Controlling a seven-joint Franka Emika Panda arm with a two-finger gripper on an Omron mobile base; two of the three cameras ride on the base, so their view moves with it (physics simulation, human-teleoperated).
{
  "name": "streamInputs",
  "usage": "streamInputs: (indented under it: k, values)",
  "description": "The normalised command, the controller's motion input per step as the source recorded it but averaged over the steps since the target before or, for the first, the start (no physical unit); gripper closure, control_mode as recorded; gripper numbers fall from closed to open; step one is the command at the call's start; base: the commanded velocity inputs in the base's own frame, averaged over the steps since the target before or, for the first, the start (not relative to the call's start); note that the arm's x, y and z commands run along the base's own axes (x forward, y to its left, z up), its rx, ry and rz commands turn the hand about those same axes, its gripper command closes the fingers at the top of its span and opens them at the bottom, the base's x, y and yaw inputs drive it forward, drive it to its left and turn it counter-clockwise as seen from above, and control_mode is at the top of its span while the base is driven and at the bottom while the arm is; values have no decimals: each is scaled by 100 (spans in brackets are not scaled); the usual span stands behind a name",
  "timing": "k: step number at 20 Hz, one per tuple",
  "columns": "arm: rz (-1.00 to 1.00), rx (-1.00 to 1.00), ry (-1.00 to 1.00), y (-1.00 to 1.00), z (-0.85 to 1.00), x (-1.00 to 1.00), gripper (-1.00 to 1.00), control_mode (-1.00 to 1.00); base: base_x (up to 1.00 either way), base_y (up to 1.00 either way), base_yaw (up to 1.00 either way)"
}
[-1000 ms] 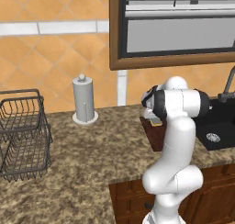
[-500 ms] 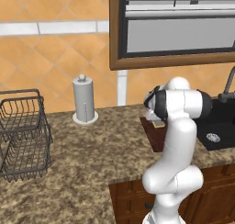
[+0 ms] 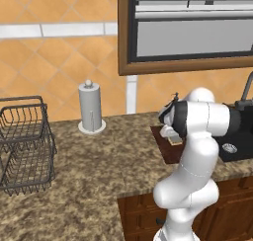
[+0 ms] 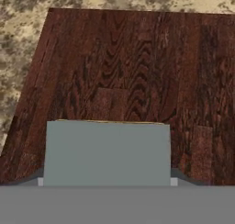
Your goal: Pick up the sponge from the counter and clean the cutting board by briefly scrubbing or pressing down on the cutting board. Once finished, release the sponge.
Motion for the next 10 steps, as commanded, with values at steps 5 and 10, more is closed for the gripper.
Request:
streamInputs:
  k: [5,10]
  values:
    - [0,9,0,6,-60,-96,100,-100,0,0,0]
    - [0,12,0,10,-65,-100,100,-100,0,0,0]
